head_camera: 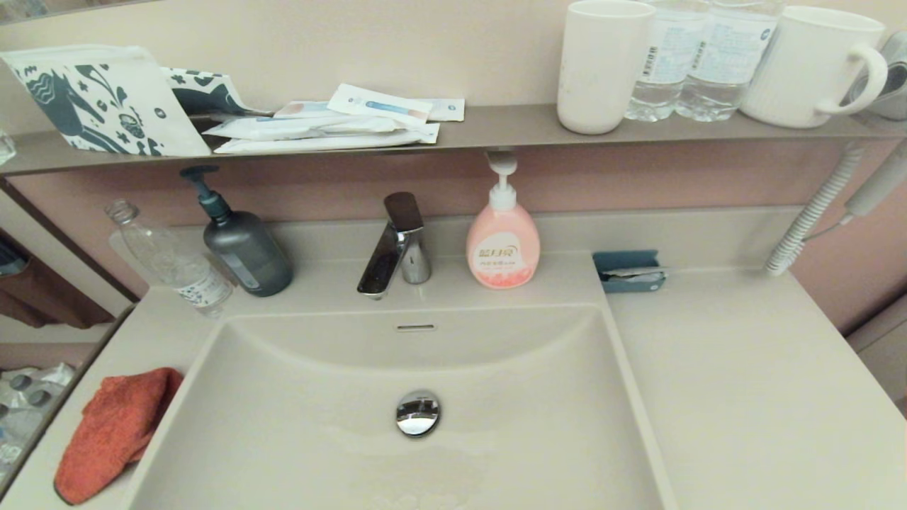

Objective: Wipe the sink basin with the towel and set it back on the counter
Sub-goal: Pick up the cloth

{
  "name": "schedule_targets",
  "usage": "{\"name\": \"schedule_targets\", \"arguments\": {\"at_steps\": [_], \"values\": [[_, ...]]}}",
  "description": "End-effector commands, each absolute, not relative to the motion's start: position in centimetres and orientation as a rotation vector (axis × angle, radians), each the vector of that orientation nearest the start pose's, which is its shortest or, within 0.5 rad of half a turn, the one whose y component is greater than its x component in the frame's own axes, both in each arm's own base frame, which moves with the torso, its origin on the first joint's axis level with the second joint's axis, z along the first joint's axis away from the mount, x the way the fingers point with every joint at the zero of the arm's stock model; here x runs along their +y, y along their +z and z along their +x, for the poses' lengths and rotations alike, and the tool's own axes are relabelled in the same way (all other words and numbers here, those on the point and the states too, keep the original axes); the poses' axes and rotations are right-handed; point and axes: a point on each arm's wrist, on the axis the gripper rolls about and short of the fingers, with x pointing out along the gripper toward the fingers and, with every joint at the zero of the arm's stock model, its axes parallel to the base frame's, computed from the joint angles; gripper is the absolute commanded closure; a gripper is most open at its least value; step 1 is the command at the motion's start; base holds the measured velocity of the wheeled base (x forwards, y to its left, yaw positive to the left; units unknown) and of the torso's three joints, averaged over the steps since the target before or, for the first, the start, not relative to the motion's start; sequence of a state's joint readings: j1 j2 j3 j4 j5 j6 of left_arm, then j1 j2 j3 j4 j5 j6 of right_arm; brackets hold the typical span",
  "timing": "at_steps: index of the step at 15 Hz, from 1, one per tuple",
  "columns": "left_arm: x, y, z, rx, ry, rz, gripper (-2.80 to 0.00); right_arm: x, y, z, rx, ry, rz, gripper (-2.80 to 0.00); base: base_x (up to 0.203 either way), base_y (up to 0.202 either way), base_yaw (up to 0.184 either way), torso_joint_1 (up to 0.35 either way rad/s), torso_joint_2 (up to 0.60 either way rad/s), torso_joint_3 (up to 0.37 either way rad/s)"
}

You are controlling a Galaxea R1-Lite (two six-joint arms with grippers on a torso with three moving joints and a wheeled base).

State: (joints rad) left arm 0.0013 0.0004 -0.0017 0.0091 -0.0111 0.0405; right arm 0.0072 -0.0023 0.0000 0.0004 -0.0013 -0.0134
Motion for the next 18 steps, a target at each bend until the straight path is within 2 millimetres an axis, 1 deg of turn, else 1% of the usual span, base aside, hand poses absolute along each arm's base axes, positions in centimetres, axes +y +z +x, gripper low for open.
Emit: {"name": "schedule_targets", "arguments": {"at_steps": [1,11,14,16,18], "values": [[0.0,7.5,-2.3,0.007,-0.009,0.04,0.0,0.0,7.5,-2.3,0.0,0.006,-0.014,0.0,0.0,0.0,0.0,0.0,0.0,0.0],[0.0,7.5,-2.3,0.017,-0.018,0.047,0.0,0.0,7.5,-2.3,0.0,0.006,-0.014,0.0,0.0,0.0,0.0,0.0,0.0,0.0],[-0.1,7.8,-2.3,0.021,-0.024,0.047,0.0,0.0,7.6,-2.3,-0.001,0.006,-0.014,0.0,0.0,0.0,0.0,0.0,0.0,0.0],[-0.1,8.7,-2.4,0.003,-0.025,0.045,0.0,0.0,7.5,-2.3,0.0,0.006,-0.014,0.0,0.0,0.0,0.0,0.0,0.0,0.0],[-0.1,10.2,-1.9,0.037,-0.032,0.041,0.0,0.0,7.5,-2.3,0.0,0.006,-0.014,0.0,0.0,0.0,0.0,0.0,0.0,0.0]]}}
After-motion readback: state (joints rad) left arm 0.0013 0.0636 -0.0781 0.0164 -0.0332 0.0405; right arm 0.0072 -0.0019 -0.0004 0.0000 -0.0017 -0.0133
